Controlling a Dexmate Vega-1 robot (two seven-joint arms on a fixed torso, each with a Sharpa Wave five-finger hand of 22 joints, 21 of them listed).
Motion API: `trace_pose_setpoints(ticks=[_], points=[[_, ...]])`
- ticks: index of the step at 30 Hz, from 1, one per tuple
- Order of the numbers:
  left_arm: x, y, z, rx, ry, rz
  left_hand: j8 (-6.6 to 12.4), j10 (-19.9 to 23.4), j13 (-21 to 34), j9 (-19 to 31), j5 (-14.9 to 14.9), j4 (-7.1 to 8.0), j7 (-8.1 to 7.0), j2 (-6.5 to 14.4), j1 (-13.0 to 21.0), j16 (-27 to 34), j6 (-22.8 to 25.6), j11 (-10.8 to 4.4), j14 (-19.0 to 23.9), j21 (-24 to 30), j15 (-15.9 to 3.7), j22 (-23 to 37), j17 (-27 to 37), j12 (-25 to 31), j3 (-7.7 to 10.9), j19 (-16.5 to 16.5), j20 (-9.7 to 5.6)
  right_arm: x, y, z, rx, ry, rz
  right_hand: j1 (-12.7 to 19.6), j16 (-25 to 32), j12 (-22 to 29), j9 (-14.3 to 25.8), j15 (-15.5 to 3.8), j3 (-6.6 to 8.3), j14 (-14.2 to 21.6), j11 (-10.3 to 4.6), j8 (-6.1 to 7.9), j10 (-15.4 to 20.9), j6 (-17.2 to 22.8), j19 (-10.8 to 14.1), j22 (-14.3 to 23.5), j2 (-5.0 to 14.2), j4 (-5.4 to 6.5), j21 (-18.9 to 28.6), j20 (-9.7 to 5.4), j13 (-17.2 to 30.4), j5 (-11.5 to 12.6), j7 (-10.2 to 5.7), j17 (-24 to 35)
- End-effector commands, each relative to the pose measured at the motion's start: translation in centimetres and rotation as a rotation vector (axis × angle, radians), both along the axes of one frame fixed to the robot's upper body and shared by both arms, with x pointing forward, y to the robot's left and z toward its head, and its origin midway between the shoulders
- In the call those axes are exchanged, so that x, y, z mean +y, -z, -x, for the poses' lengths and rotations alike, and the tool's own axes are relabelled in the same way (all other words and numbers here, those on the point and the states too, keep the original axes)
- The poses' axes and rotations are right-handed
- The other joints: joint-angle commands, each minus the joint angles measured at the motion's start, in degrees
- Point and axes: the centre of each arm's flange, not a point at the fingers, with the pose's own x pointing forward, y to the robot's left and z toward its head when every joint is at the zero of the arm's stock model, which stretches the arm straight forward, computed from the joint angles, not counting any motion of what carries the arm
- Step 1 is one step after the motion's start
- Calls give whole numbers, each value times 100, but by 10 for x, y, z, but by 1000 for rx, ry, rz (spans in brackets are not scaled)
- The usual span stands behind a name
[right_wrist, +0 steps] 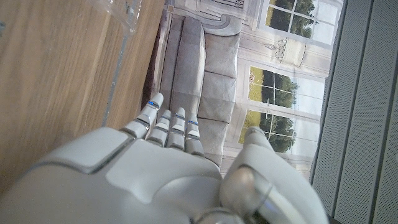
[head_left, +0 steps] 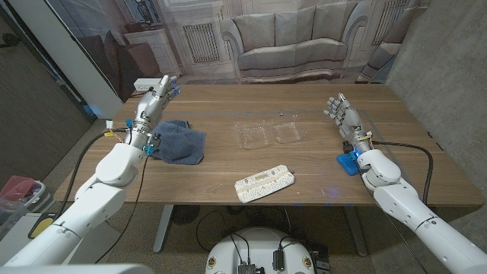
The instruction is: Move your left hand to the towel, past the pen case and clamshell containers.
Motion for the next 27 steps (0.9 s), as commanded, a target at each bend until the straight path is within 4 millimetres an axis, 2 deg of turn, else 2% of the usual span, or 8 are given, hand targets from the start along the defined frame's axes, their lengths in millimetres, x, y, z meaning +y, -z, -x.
trace_pose_setpoints(ticks=[1, 10, 19, 27], points=[[9, 4, 12, -48, -45, 7, 6, 83, -1, 17, 50, -8, -12, 1, 28, 24, 79, 7, 72, 27, -5, 29, 11, 32, -44, 76, -141, 2, -1, -2, 4, -7, 3, -25, 18, 7, 26, -14, -5, 56, 3, 24, 74, 67, 47, 30, -17, -2, -19, -164, 13, 38, 8, 12], [22, 3, 33, -56, -139, -4, 8, 119, 0, 17, 66, -14, -9, -6, 38, 21, 134, 14, 119, 27, -34, 29, 11, 25, -64, 125, -142, 2, -3, -11, 8, -21, -1, -28, 17, 3, 26, -19, -10, 62, 6, 21, 75, 69, 60, 31, -12, -4, -45, -164, 13, 39, 6, 11], [28, -3, 51, -61, -220, -56, 4, 155, 0, 18, 84, -19, -12, -11, 50, 10, 173, 28, 148, 14, -38, 29, 11, 18, -82, 142, -135, -1, -10, -9, -5, -17, 3, -33, 17, 2, 26, -14, -20, 69, -1, 22, 81, 76, 71, 31, -20, -8, -65, -160, 14, 39, 14, 10], [33, 0, 57, -66, -240, -53, -1, 180, 1, 18, 98, -23, -26, -12, 59, 4, 201, 10, 175, 6, -38, 29, 12, 11, -96, 160, -133, -1, -13, -7, -5, -14, 1, -37, 14, -1, 26, -15, -29, 70, 11, 20, 81, 77, 83, 32, -29, -12, -82, -157, 14, 40, 14, 9]])
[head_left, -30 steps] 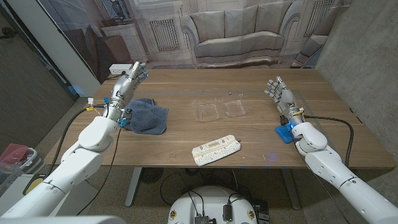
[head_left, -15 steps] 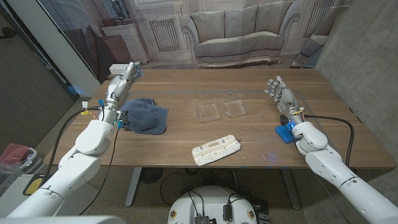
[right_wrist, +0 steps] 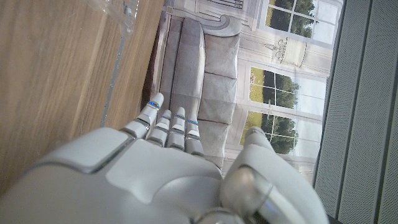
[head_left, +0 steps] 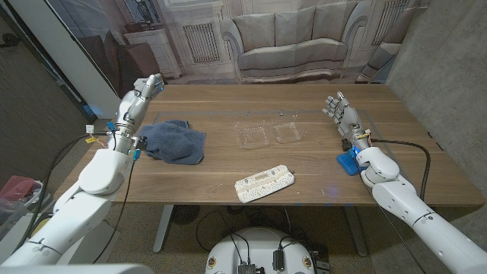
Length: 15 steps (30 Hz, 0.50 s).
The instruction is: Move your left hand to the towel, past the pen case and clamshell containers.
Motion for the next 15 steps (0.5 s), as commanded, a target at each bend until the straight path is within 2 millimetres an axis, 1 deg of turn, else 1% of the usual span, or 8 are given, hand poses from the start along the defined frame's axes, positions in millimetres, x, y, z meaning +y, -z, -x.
trace_pose_setpoints(ticks=[1, 8, 10, 11, 15], points=[[10, 2, 14, -6, -65, -13, -1, 66, 1, 18, 58, 4, -16, 11, 37, 3, 47, 4, 75, 5, 4, 29, 12, 10, -41, 47, -162, -1, -7, 2, -8, 4, 6, -15, 15, -2, 26, 8, -30, 51, 20, 20, 27, 47, 54, 32, -6, -13, -39, -125, 14, 40, -15, 9], [20, 8, 14, -8, -81, 8, -7, 97, 1, 19, 72, 1, -19, 11, 46, -6, 71, 17, 90, -6, 9, 29, 12, 7, -54, 55, -161, 4, -8, 0, -2, -1, 11, -17, 17, -1, 26, 3, -34, 62, 25, 18, 36, 44, 69, 32, -5, -14, -50, -126, 14, 41, -12, 8], [22, 9, 16, -8, -93, 6, -10, 104, 2, 19, 77, 0, -18, 11, 50, -12, 79, -14, 91, -12, 9, 29, 12, 3, -59, 55, -162, 5, -9, -1, 0, -1, 11, -18, 18, 0, 26, 6, -35, 68, 19, 19, 39, 49, 73, 32, -5, -15, -55, -126, 14, 41, -14, 8], [24, 9, 16, -9, -97, 5, -12, 98, 2, 19, 79, -1, -18, 11, 51, -13, 81, 9, 95, -14, 8, 29, 12, -2, -61, 56, -163, 6, -9, -1, -1, 0, 15, -18, 19, 0, 26, 7, -36, 69, 17, 21, 39, 52, 75, 32, -5, -15, -55, -127, 14, 42, -16, 8], [26, 8, 22, -6, -163, -27, -13, 116, 2, 19, 88, -2, -25, 13, 56, -19, 101, 0, 103, -24, 8, 29, 13, -6, -69, 56, -162, 9, -9, -2, 0, -5, 5, -18, 18, -1, 26, 0, -37, 70, 12, 22, 41, 58, 80, 33, -4, -16, -63, -129, 14, 42, -14, 8]])
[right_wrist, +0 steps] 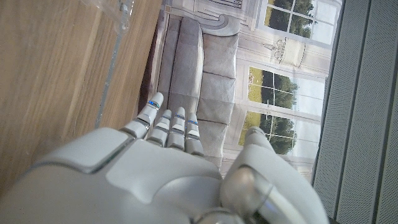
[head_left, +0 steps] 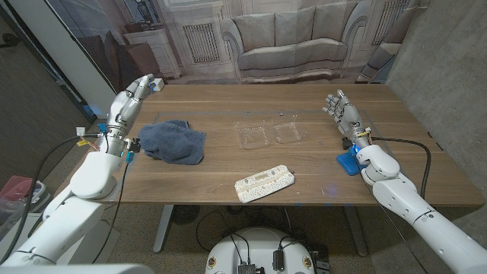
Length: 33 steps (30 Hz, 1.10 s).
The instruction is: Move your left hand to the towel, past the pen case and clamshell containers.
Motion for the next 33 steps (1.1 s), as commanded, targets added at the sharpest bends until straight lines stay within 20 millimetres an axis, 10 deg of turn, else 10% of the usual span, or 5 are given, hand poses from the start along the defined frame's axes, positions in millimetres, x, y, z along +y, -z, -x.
trace_pose_setpoints(ticks=[1, 33], points=[[11, 4, 11, 1, -105, -36, -19, 28, 2, 19, 48, 4, -6, 13, 57, -22, 72, -7, 64, -29, -16, 29, 13, -11, -66, 51, -167, 9, -2, -2, 5, -9, -3, -19, 19, -1, 26, 23, -13, 53, 22, 20, 41, 54, 53, 33, -4, 8, -7, -159, 14, 19, -16, 8], [32, 12, 40, -18, -382, -104, -29, 147, 4, 20, 128, -13, -39, 6, 106, -54, 232, -75, 143, -101, -100, 27, 13, -43, -139, 48, -206, 13, 4, 6, 15, -5, 14, -30, 27, 12, 27, -2, -29, 101, 3, 31, 102, 104, 134, 35, 10, 2, -64, -185, 15, 23, -1, 8]])
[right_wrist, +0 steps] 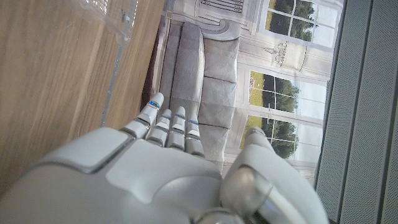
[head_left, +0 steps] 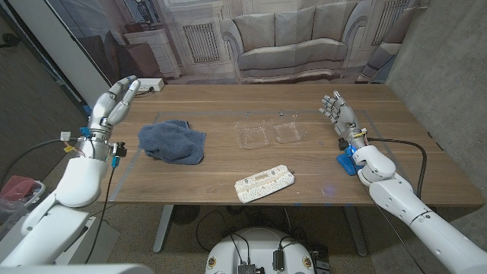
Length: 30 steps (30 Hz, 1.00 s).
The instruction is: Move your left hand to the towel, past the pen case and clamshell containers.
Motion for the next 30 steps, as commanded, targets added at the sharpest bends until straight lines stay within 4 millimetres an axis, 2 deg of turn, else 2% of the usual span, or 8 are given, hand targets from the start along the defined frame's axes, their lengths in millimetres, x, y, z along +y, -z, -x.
trace_pose_setpoints(ticks=[1, 13, 27, 30], points=[[10, 7, 12, -8, -106, -25, 28, 71, 5, 20, 41, -21, -28, 12, 55, -8, 83, -7, 69, -30, -81, 27, 13, -10, -55, 50, -206, 2, 0, 4, 7, 2, 8, -32, 35, 15, 28, -37, -30, 94, -28, 33, 83, 49, 91, 5, 11, 3, -10, -177, 15, 24, 1, 8], [9, 7, 15, -10, -179, -54, 20, 118, 5, 20, 75, -32, -59, -50, 59, -17, 138, -54, 108, -47, -102, 25, 13, -22, -115, 77, -225, 6, 1, -1, 6, -4, 15, -35, 38, 24, 28, -19, -36, 122, -13, 41, 119, 80, 115, 6, 17, 0, -35, -174, 16, 24, -2, 9], [-1, 3, 18, -45, -385, -128, 20, 167, 6, 20, 117, -41, -109, -74, 75, -20, 207, -103, 153, -72, -138, 25, 13, -33, -155, 76, -250, 3, 6, -3, 3, -3, 3, -40, 34, 27, 29, -10, -44, 133, -9, 43, 143, 104, 137, 7, 20, -3, -67, -165, 17, 25, 0, 9], [-1, 4, 19, -63, -405, -134, 37, 282, 7, 20, 152, -47, -140, -69, 98, -9, 295, -136, 218, -73, -187, 26, 14, -6, -169, 111, -271, 3, 6, -3, 4, -2, 2, -41, 31, 26, 29, -13, -46, 131, -5, 43, 144, 107, 140, 7, 21, -4, -74, -162, 17, 25, 3, 9]])
